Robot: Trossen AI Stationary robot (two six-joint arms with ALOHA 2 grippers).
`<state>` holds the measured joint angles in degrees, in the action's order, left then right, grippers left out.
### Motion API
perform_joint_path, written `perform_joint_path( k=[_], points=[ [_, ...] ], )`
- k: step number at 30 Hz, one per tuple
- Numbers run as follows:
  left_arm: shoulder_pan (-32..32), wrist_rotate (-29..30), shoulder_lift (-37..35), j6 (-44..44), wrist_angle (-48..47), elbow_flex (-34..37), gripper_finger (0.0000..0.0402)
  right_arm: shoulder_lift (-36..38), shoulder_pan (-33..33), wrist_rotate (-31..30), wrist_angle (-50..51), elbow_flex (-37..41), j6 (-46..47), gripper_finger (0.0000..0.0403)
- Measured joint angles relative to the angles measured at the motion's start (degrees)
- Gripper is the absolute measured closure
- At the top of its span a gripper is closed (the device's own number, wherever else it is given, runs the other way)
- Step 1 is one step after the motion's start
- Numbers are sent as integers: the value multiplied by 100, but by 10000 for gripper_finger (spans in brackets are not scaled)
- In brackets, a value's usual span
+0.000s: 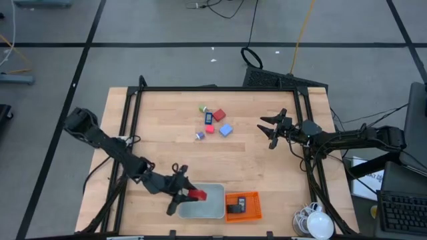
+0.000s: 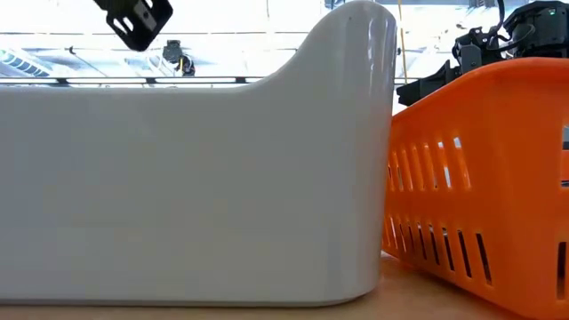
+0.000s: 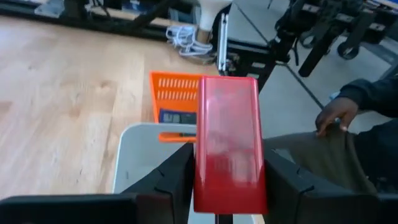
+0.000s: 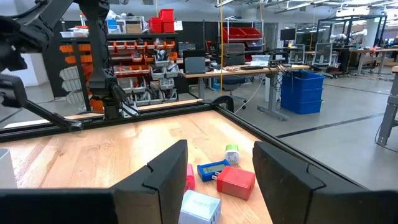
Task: Pick & Place Office items
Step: Put the left red charger adapter into the gray bin, then put the white violet charger adapter into the gray bin
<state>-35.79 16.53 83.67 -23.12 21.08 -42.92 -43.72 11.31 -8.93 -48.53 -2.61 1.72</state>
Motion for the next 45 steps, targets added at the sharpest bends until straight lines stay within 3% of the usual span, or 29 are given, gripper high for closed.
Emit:
perform_joint_path(
  k=[8,13,18,23,28,37,45],
  points=[
    [9,-18,300,-687,-540,2,280,-1,0,0,0,1,0,232],
    [9,6,475,-1048,-811,4,269,0,0,0,0,2,0,232],
    [9,48,650,-1153,-950,5,251,-1,0,0,0,1,2,232],
    [9,45,796,-981,-985,7,278,-2,0,0,2,0,0,232],
    [9,48,838,-942,-1076,7,278,-2,0,0,2,0,1,232],
    [9,-59,834,-1177,-1167,-4,199,0,0,0,2,0,2,232],
    [9,-128,832,-1195,-1054,-4,180,-1,0,0,2,2,0,232]
  ],
)
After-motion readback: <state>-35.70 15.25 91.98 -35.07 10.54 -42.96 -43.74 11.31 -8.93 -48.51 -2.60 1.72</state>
